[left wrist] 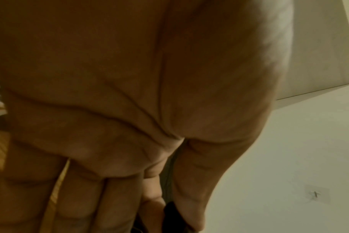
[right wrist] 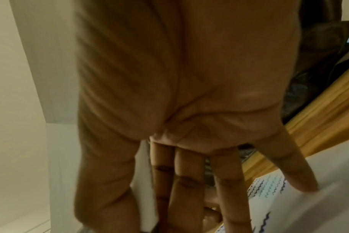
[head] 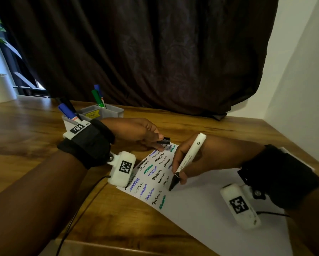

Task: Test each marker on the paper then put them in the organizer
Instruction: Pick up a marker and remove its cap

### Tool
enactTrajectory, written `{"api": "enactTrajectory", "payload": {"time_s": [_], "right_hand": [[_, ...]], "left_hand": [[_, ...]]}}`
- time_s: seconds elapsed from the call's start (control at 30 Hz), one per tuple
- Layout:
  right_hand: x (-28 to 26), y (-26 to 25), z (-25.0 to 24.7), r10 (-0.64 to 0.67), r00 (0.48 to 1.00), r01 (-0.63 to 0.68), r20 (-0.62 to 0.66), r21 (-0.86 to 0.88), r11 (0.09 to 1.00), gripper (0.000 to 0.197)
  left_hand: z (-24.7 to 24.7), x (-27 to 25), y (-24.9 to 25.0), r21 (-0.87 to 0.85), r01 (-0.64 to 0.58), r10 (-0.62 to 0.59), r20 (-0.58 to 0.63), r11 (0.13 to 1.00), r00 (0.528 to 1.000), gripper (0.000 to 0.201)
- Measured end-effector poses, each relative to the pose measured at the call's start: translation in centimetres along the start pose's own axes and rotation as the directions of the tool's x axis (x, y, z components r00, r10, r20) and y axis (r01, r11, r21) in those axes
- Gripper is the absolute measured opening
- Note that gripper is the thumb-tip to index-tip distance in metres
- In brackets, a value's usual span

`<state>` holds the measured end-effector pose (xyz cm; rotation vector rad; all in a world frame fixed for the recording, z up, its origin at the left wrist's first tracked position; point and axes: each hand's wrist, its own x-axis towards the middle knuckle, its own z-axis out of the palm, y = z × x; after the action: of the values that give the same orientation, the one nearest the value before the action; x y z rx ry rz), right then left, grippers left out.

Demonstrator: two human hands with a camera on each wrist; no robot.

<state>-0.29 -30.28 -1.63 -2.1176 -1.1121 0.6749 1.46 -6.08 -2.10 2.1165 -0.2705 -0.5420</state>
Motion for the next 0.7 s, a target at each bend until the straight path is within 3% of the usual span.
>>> {"api": "enactTrajectory", "payload": {"time_s": [0.1, 0.33, 0.5, 0.7], "right_hand": [[-0.2, -0.3, -0.3, -0.008, 0.999, 0.007, -0.039, -0.021, 1.000, 0.012], [-0.2, -0.2, -0.2, -0.017, 0.999, 0.017, -0.040, 0.005, 1.000, 0.018], [-0.2, -0.2, 0.0, -0.011, 1.000, 0.011, 0.003, -0.016, 1.000, 0.020], [-0.1, 0.1, 0.0, -0.014, 1.000, 0.014, 0.004, -0.046, 0.999, 0.020]], "left_hand": [[0.1, -0.6, 0.4, 0.008, -0.008, 0.008, -0.011, 1.000, 1.000, 0.026], [-0.1, -1.2, 0.7, -0.037, 0.027, -0.024, 0.068, 0.999, 0.997, 0.041], [-0.2, -1.1, 0.5, -0.043, 0.058, -0.056, 0.051, 0.997, 0.997, 0.045], [0.2, -1.2, 0.6, -0.063, 0.062, -0.060, 0.025, 0.996, 0.998, 0.027]]}}
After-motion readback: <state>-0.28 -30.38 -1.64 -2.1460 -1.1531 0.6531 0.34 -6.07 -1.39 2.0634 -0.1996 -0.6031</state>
